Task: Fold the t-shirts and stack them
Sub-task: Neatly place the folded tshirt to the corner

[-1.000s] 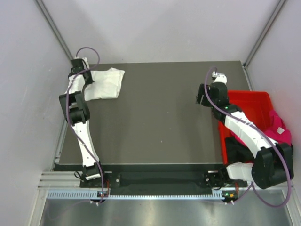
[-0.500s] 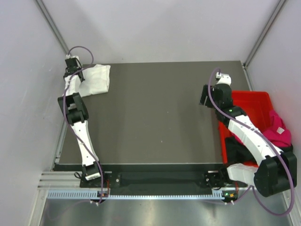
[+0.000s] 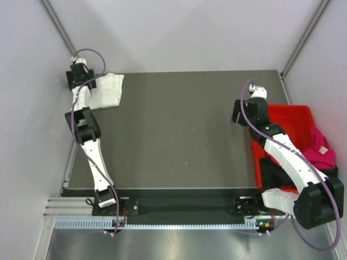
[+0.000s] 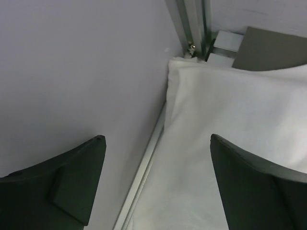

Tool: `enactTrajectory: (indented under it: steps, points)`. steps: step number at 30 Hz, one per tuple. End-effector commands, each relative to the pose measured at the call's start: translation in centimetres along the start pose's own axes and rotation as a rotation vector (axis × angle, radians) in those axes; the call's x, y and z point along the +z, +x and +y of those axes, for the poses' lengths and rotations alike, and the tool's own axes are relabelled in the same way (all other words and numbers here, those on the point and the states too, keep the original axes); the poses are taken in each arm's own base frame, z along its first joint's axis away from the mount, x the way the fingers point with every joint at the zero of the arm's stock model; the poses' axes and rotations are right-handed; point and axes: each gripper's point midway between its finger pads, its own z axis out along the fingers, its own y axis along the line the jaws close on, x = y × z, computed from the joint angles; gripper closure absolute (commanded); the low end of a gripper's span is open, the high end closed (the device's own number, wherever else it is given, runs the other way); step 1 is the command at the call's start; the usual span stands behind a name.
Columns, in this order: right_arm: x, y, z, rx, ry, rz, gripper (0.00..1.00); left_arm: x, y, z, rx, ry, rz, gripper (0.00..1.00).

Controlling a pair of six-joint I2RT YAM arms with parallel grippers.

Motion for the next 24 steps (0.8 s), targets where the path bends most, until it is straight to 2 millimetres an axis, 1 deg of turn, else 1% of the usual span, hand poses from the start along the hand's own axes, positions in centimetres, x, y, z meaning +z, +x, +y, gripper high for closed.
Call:
enactTrajectory:
  steps: [1,2,3,4,5,6,7,8,9,10,11,12,13,14,15,16,17,18,19,20,21,22,23,24]
  points:
    - [-1.0,-2.4,-0.1,0.011,-0.005,-0.062,0.23,-0.8,-4.3,3.4,0.016,-0.111,-0.112,0.05]
    - [-0.9,-2.4,0.0,0.012,-0.008,-0.06,0.23,-1.1,-4.4,3.6,0.023,-0.118,-0.111,0.05]
    - [-0.8,-2.3,0.2,0.015,-0.014,-0.054,0.23,-1.9,-5.4,3.9,0.022,-0.122,-0.13,0.05]
    - [-0.8,-2.3,0.3,0.018,-0.022,-0.053,0.23,-1.9,-4.8,3.6,0.027,-0.112,-0.116,0.05]
    - [-0.7,-2.3,0.4,0.02,-0.026,-0.054,0.23,-2.3,-5.1,3.4,0.031,-0.102,-0.121,0.05]
    - [-0.7,-2.3,0.6,0.023,-0.036,-0.053,0.23,-3.3,-6.0,3.6,0.031,-0.097,-0.134,0.05]
    - [-0.7,-2.3,0.7,0.028,-0.039,-0.053,0.23,-3.4,-5.1,2.9,0.043,-0.078,-0.11,0.06]
    - [-0.7,-2.3,0.7,0.029,-0.042,-0.054,0.23,-3.9,-5.2,1.8,0.059,-0.035,-0.11,0.06]
    - [-0.7,-2.4,0.8,0.031,-0.043,-0.058,0.23,-5.1,-5.9,1.2,0.07,-0.004,-0.111,0.06]
    - [-0.8,-2.5,0.8,0.032,-0.046,-0.059,0.23,-5.6,-4.8,0.2,0.084,0.036,-0.076,0.06]
    - [-0.9,-2.5,0.8,0.033,-0.048,-0.063,0.23,-6.3,-4.7,-1.6,0.099,0.108,-0.068,0.06]
    - [-0.8,-2.4,0.8,0.031,-0.047,-0.06,0.23,-8.1,-4.9,-2.2,0.113,0.152,-0.046,0.06]
    - [-0.9,-2.5,0.8,0.03,-0.049,-0.063,0.23,-8.8,-3.3,-3.3,0.128,0.195,-0.003,0.06]
    - [-1.0,-2.3,0.7,0.029,-0.047,-0.06,0.22,-11.3,-4.8,-4.5,0.146,0.259,-0.034,0.05]
    - [-1.0,-2.3,0.7,0.028,-0.047,-0.062,0.22,-12.3,-4.3,-5.0,0.159,0.279,-0.023,0.05]
    - [-1.1,-2.2,0.6,0.027,-0.045,-0.061,0.22,-13.2,-1.4,-6.6,0.181,0.342,0.027,0.05]
    - [-1.1,-1.8,0.5,0.025,-0.044,-0.055,0.22,-14.6,-1.2,-7.4,0.203,0.371,0.023,0.05]
    - [-1.1,-1.7,0.4,0.023,-0.042,-0.054,0.22,-17.1,-2.5,-7.5,0.208,0.399,-0.016,0.05]
    - [-1.2,-1.5,0.2,0.022,-0.039,-0.055,0.22,-18.2,0.1,-8.3,0.222,0.433,0.033,0.05]
    - [-1.2,-1.1,0.1,0.023,-0.038,-0.052,0.21,-19.6,0.7,-8.8,0.242,0.464,0.036,0.05]
    - [-1.2,-0.8,0.1,0.022,-0.039,-0.05,0.21,-22.4,-0.7,-9.1,0.247,0.512,-0.011,0.01]
    - [-1.3,-0.7,0.0,0.024,-0.04,-0.053,0.21,-23.7,2.2,-9.3,0.255,0.541,0.045,0.01]
    - [-1.3,-0.1,-0.1,0.025,-0.042,-0.048,0.21,-25.0,2.6,-9.5,0.254,0.564,0.042,0.01]
    - [-1.4,0.1,-0.1,0.027,-0.044,-0.049,0.21,-27.5,1.6,-9.0,0.253,0.579,-0.007,0.01]
